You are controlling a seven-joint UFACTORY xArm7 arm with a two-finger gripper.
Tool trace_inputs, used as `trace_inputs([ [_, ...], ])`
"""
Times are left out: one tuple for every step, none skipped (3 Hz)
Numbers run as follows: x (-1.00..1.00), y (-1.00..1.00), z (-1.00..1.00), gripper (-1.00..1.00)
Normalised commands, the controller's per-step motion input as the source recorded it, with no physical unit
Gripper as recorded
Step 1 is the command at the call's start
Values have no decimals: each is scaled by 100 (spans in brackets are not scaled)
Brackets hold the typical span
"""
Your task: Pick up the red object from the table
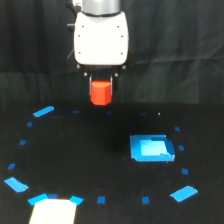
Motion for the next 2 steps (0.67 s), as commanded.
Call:
trace_inputs([
  [-21,53,29,-100],
  [-7,-11,-36,-100],
])
